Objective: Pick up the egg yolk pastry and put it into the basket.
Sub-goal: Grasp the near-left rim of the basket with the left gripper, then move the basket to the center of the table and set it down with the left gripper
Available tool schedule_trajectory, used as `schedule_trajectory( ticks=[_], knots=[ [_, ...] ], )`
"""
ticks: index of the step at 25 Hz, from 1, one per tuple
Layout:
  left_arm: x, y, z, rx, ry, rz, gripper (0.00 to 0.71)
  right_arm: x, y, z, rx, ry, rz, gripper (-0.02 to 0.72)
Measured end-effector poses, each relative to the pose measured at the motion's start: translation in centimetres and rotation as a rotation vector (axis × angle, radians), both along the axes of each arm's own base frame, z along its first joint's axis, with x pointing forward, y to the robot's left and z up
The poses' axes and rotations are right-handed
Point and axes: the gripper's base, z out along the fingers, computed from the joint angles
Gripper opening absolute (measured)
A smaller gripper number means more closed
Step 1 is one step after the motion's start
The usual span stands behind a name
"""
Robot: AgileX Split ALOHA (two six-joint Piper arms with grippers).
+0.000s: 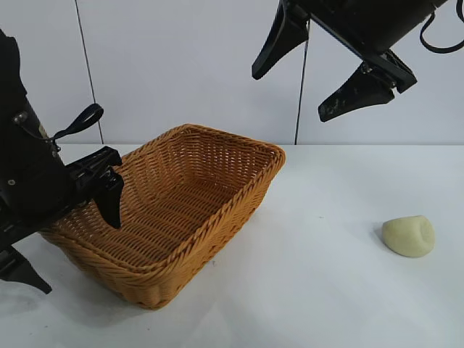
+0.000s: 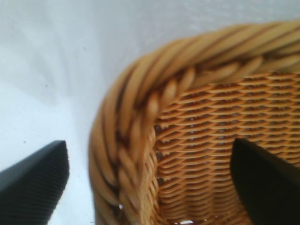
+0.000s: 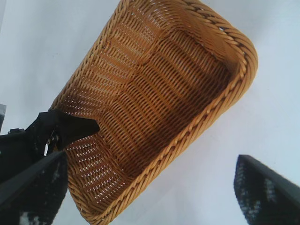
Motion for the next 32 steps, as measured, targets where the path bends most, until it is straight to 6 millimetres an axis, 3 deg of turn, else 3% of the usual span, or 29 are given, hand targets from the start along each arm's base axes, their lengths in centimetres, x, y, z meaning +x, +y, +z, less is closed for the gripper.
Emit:
schedule_trajectory(
  ticks=[3, 4, 5, 7, 9, 16, 27, 32],
  knots=[
    [0.0, 0.0, 0.0, 0.001, 0.001, 0.000, 0.484, 0.0, 0.0, 0.0, 0.000, 0.000, 0.000, 0.686],
    [0.0, 0.0, 0.0, 0.001, 0.001, 0.000, 0.484, 0.0, 0.0, 0.0, 0.000, 0.001, -0.001, 0.686],
    [0.0, 0.0, 0.0, 0.001, 0.001, 0.000, 0.341, 0.0, 0.0, 0.0, 0.000, 0.000, -0.001, 0.686],
    [-0.1, 0.0, 0.0, 0.004, 0.010, 0.000, 0.167, 0.0, 0.0, 0.0, 0.000, 0.000, -0.001, 0.686],
    [-0.1, 0.0, 0.0, -0.003, 0.005, 0.010, 0.094, 0.0, 0.0, 0.0, 0.000, 0.000, -0.001, 0.686],
    [0.6, 1.7, 2.6, -0.003, -0.062, -0.022, 0.087, 0.0, 0.0, 0.0, 0.000, 0.000, -0.001, 0.686],
    [4.6, 5.9, 7.2, -0.016, -0.158, -0.302, 0.085, 0.0, 0.0, 0.0, 0.001, 0.003, -0.002, 0.686],
    [5.2, 6.4, 7.4, 0.038, -0.128, -0.404, 0.085, 0.0, 0.0, 0.0, 0.001, 0.003, -0.002, 0.686]
  ],
)
